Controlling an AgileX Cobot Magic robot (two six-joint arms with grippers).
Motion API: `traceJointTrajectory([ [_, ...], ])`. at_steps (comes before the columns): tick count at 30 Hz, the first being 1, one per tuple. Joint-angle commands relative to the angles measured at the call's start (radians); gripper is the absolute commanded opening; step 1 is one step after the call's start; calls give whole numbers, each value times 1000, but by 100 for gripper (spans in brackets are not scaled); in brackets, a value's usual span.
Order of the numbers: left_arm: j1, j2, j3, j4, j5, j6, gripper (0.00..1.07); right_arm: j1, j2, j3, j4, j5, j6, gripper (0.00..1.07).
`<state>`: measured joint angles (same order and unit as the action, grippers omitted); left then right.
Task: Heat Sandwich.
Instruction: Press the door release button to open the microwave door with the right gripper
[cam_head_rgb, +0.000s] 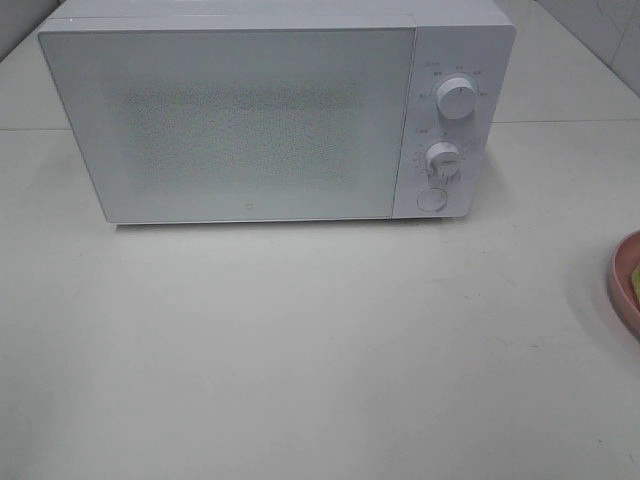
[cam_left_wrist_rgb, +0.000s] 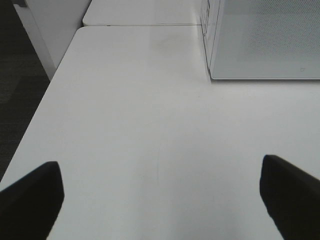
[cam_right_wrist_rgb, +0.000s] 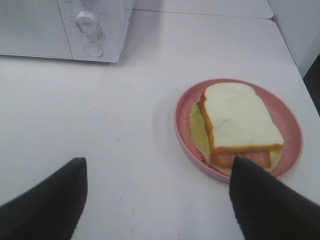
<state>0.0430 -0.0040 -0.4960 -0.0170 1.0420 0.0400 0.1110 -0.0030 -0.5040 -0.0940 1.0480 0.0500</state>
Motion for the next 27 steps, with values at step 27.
traceJointTrajectory([
  [27, 0, -29, 1, 0, -6, -4, 99, -6, 81, -40, 3, -103, 17, 76],
])
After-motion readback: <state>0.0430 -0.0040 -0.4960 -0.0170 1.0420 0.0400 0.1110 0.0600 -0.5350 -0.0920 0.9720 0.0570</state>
